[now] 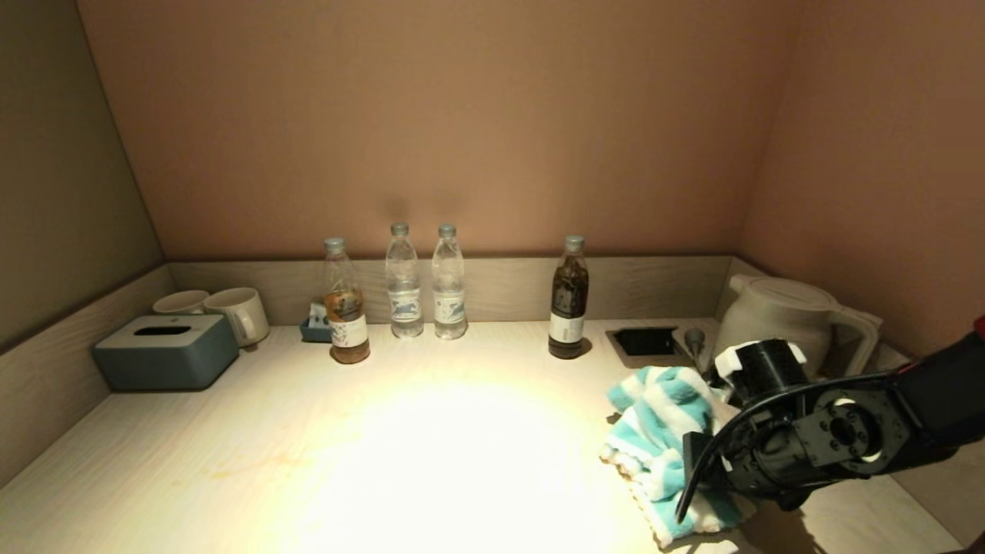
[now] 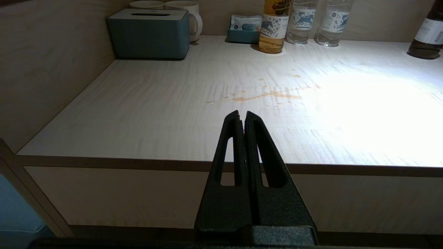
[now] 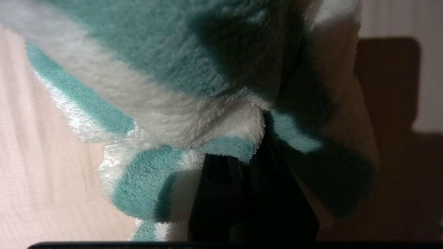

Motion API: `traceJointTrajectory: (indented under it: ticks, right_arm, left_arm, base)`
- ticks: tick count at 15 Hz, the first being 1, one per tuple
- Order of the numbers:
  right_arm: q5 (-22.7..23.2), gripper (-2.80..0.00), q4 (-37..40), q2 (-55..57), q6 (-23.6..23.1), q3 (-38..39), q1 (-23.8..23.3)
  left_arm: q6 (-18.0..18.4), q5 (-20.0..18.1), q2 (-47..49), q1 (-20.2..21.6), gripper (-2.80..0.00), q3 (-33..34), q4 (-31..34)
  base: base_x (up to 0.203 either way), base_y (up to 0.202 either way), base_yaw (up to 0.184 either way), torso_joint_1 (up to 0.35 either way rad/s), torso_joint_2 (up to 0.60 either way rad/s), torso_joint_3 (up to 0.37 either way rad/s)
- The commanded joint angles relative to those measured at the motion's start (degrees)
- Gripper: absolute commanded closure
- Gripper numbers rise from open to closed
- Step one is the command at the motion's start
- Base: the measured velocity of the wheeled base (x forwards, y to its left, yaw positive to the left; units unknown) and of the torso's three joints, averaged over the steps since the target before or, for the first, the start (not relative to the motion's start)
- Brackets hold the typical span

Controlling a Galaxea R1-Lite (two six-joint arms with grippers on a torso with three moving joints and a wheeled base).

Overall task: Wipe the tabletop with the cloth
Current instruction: Sweep the stains on the table

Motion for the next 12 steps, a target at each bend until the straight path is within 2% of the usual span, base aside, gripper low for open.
traceJointTrajectory:
  ticks: [1,3,7,12]
  right_arm:
    - [0.11,0.0,-0.29,-0.84,-0.66,0.22,-1.83]
    - [0.1,0.0,-0.53,0.43,-1.74,-0.61,-4.64]
    - [-0.05,0.0,-2.16,10.75,-1.5,-10.56,-4.53]
    - [-0.18,0.0,-1.71,19.76,-1.2,-25.66,1.49]
  left_arm:
    - [-0.03,0.01,0.09,0.02,0.0,0.0,0.0]
    - [-0.03,0.01,0.09,0.02,0.0,0.0,0.0]
    - [-0.03,0.01,0.09,0.02,0.0,0.0,0.0]
    - [-0.03,0.01,0.09,0.02,0.0,0.0,0.0]
  base:
    - [0.0,0.0,0.0,0.0,0.0,0.0]
    - [0.0,0.0,0.0,0.0,0.0,0.0]
    - [0.0,0.0,0.0,0.0,0.0,0.0]
    - [0.0,0.0,0.0,0.0,0.0,0.0]
